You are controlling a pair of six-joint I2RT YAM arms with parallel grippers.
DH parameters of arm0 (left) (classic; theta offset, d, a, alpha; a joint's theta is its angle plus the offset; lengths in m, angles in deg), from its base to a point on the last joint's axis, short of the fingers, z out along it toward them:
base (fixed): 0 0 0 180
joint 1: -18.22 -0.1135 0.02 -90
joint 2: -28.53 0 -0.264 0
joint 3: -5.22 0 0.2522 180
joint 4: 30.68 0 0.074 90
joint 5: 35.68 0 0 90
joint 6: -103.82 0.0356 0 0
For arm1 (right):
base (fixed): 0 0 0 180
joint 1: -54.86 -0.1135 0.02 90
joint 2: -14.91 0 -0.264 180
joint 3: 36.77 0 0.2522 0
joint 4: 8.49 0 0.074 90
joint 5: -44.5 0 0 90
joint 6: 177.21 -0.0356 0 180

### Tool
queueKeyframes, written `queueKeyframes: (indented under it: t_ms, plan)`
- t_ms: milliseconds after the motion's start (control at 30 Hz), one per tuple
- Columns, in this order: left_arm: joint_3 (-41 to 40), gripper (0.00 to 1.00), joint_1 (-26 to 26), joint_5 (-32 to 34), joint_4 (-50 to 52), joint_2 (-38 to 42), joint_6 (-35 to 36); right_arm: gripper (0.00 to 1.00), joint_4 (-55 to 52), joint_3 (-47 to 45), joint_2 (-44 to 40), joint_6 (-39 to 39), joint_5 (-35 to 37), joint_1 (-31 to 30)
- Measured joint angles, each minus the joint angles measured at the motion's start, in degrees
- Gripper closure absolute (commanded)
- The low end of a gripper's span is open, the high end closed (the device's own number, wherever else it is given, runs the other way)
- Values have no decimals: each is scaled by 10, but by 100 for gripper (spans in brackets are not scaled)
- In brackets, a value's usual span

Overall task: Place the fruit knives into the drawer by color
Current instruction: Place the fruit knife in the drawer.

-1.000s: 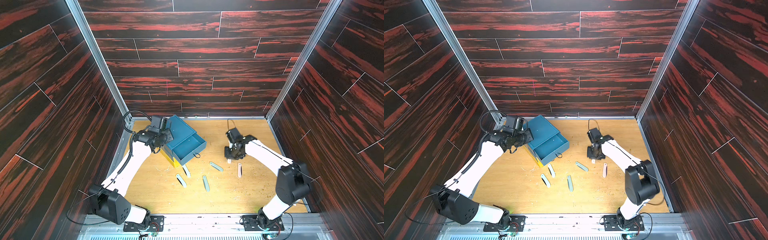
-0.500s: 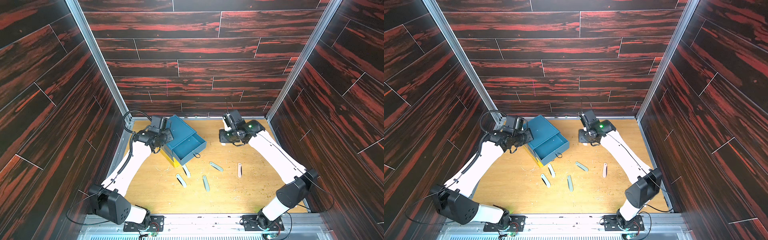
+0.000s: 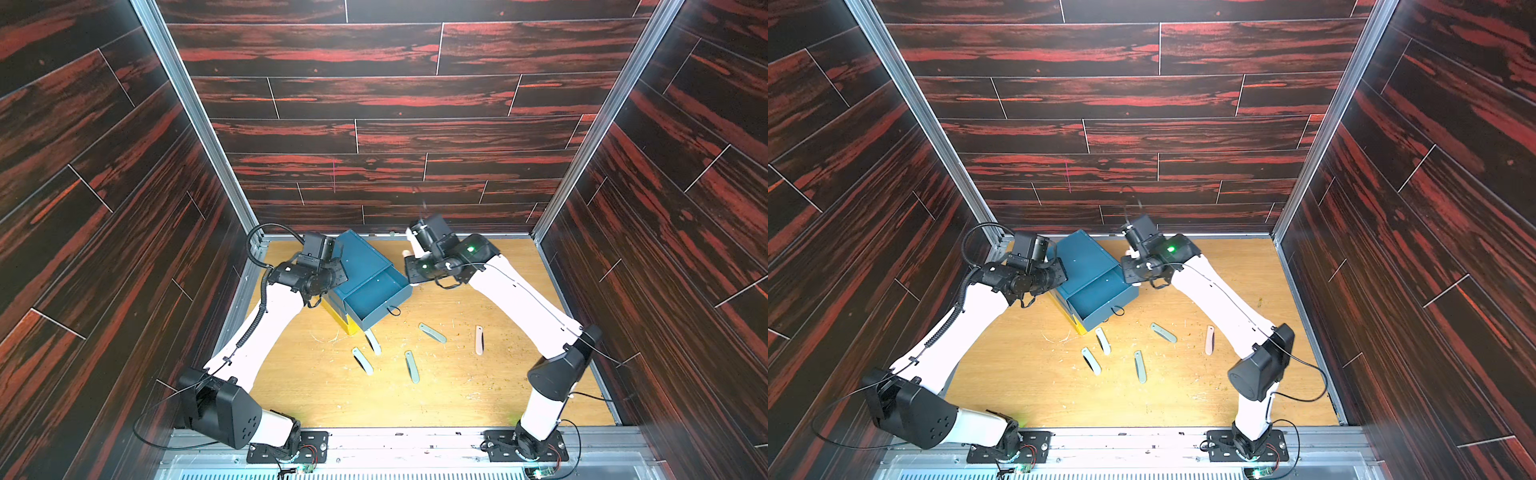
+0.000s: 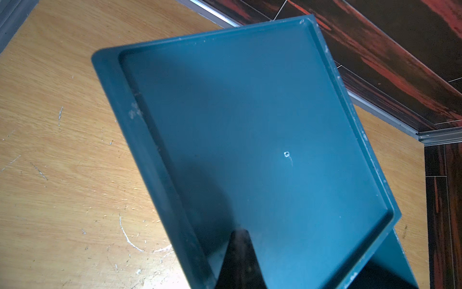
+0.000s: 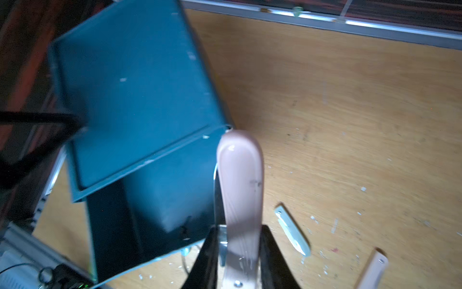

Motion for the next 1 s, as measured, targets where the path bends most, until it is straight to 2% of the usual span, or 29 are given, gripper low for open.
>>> queueKeyframes:
  t_ms: [533, 1000]
  plan:
    - [-8, 100, 0, 0, -9, 0, -3, 85, 28, 32, 56, -2, -22, -52]
    - [-8, 100, 0, 0, -9, 0, -3, 85, 37, 22, 60, -24, -23, -80]
